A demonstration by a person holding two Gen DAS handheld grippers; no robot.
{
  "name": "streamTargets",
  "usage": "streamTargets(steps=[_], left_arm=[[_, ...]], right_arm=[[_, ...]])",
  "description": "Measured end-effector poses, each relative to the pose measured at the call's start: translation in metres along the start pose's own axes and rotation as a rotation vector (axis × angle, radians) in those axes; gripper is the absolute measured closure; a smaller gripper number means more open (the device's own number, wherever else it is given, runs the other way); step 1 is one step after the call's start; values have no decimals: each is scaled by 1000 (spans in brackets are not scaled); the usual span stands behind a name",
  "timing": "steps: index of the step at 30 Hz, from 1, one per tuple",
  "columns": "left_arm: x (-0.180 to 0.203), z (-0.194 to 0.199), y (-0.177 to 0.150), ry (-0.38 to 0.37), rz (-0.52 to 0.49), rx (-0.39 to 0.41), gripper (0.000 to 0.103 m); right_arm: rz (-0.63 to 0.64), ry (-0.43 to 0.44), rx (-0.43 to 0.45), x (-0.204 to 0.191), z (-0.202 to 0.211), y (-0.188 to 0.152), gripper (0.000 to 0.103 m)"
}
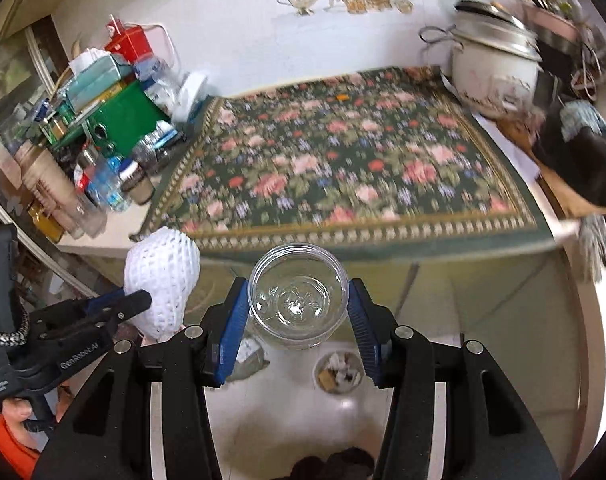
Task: Collect trash
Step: 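Carry the mesh net and clear jar down over the white floor bucket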
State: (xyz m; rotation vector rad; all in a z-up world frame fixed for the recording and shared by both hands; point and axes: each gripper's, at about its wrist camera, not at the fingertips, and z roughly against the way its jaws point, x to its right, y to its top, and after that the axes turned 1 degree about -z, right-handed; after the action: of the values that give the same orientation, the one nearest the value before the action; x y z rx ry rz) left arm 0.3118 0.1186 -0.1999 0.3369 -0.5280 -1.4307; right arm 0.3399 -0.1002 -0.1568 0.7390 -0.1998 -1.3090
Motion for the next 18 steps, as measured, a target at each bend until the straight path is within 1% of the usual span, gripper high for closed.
streamTargets(steps=[5,9,13,18], left_arm=[[14,-45,-30,-30,18,-97,78],[24,-91,-52,-42,25,-163,78],[27,-157,-82,-37,54,-228,78],[17,-249,-128,-22,110,-299,78]], right_arm=[[-22,-21,-71,15,-18,-29,57],[-43,-28,-141,36,-48,-53,57],[-59,-31,-200,62,-88,-79,57],[-77,-35,-271,95,-155,-121,57]])
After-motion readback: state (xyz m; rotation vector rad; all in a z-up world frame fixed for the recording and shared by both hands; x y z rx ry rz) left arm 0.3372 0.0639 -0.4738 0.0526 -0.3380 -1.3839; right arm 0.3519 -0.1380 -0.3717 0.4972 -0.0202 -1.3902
